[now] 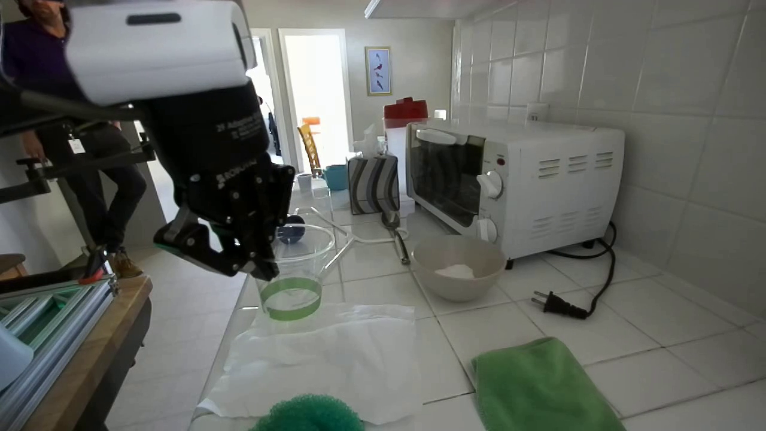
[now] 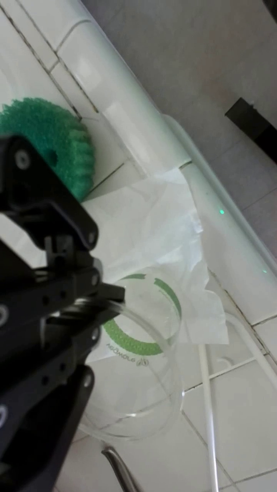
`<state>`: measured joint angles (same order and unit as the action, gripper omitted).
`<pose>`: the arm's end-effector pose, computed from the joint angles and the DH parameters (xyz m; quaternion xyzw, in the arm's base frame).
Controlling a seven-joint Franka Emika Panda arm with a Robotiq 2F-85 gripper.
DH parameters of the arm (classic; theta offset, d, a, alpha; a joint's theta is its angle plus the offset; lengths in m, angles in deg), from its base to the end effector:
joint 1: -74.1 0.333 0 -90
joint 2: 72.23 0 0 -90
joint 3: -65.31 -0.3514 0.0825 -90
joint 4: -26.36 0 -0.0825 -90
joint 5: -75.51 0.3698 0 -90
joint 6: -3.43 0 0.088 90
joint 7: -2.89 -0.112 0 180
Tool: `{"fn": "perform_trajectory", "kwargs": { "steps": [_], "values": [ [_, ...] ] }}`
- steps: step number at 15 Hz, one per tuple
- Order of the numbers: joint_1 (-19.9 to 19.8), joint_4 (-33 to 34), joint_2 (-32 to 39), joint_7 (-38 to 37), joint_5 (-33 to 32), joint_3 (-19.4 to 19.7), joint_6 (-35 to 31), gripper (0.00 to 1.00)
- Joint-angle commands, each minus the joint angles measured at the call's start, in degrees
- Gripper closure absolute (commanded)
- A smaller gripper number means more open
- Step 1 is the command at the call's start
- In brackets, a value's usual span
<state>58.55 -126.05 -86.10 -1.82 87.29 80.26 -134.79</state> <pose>0.3379 -0.1952 0.3560 -0.9238 0.3699 -0.0128 0.0982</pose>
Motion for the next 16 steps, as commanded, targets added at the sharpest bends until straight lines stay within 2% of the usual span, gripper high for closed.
{"fn": "perform_trajectory", "kwargs": {
  "steps": [1,2,10,14,16],
  "values": [
    [-0.4,0.9,0.4,-2.1,-1.6,-0.6,1.4,0.67],
    [-0.4,0.9,0.4,-2.2,-1.6,-0.7,1.4,0.62],
    [-0.6,0.7,-0.4,-2.9,-1.7,-0.7,2.1,0.01],
    [-1.7,0.7,-3.8,-5.6,-6.7,-1.6,10.0,0.00],
    [-2.3,0.3,-8.0,-6.2,-9.2,-2.0,15.5,0.00]
  ]
}}
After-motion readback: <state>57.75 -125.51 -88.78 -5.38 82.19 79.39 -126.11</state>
